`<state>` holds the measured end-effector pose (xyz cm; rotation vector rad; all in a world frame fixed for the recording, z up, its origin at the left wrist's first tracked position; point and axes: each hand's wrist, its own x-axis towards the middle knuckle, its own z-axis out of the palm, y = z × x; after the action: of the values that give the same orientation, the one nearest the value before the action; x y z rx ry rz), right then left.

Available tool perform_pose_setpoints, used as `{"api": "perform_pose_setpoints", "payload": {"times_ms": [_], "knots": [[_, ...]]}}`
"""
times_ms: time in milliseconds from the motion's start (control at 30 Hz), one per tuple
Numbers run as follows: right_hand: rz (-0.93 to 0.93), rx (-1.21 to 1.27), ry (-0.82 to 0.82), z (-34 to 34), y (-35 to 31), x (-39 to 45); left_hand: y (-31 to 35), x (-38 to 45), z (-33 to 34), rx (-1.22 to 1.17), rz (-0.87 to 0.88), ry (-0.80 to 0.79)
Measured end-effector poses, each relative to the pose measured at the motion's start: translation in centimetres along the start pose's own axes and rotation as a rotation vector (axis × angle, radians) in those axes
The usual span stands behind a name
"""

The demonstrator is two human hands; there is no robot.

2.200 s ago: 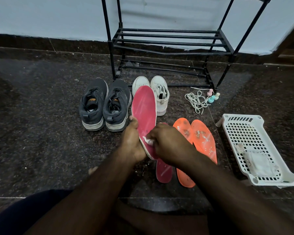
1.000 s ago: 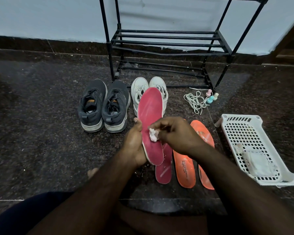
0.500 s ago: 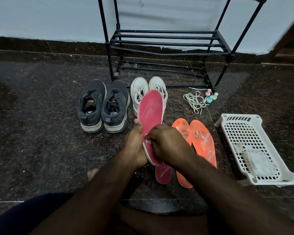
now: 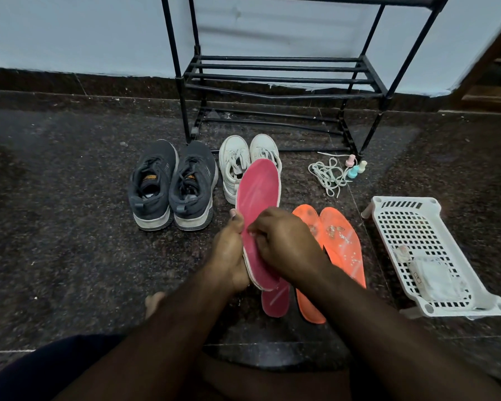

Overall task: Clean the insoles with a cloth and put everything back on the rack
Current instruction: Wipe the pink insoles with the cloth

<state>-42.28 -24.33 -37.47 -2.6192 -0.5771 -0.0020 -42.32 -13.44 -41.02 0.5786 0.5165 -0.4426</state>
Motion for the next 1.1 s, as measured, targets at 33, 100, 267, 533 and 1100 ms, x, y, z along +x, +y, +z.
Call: {"api": "perform_pose_setpoints", "payload": {"times_ms": [33,100,267,533,1100], "knots": [[0.013,-0.043,0.031,0.0,0.4,0.4,-0.2,-0.1,0.0,-0.003,-0.006,-0.014],[0.074,-0.048,0.074,-0.2,1.0,0.9,-0.5,-0.2,0.0,-0.001,0.006,-0.042],[0.086,0.035,-0.112,-0.6,-0.5,-0.4,-0.1,-0.1,0.2,0.018,0.006,0.045],[0.070,0.037,0.100,-0.5,1.0,0.5,-0.2,-0.6,0.6,0.007,0.060,0.003],[0.040,0.248,-0.191,-1.6,-0.2,-0.3,0.5,0.3,0.1,0.048,0.109,0.112]]}}
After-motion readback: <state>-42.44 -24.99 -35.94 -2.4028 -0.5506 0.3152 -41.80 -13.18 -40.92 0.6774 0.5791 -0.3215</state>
